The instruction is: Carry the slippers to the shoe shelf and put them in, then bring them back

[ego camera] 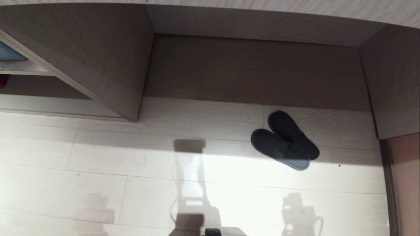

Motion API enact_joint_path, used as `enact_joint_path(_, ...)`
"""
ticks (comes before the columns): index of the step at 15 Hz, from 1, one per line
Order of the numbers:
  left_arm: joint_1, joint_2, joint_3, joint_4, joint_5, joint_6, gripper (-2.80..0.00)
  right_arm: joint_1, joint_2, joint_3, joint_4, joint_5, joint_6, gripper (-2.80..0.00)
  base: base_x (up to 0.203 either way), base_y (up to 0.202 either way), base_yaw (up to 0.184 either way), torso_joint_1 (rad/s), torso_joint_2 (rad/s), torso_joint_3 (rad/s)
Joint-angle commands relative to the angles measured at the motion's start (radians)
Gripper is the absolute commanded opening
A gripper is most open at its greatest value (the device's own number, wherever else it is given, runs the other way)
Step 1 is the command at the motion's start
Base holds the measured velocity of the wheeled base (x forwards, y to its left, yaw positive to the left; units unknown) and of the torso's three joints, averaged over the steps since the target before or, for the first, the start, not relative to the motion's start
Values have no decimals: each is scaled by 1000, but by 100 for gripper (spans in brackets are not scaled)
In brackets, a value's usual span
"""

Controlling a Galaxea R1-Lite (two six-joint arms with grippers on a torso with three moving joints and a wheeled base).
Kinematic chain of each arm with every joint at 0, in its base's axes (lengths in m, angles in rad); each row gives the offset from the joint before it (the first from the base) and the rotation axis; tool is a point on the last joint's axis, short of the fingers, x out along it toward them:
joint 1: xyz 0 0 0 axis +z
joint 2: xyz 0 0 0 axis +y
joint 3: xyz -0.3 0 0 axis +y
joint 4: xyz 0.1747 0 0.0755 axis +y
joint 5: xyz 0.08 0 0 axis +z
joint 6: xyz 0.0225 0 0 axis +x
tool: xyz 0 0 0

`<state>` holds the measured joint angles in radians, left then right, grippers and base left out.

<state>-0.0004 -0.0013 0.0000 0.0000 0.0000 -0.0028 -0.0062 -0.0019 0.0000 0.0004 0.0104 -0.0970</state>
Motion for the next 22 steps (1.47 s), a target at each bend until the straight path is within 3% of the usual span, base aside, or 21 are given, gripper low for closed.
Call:
enact_joint_path(1, 0, 1, 0, 0, 0, 0, -280, 0, 2, 0, 0, 0, -1, -280, 0, 0, 0, -4, -2, 203)
enact_joint_path(22, -1, 1, 0, 0, 0, 0, -280, 0, 2, 0, 0, 0, 0, -280, 0, 0, 0, 2, 3, 203)
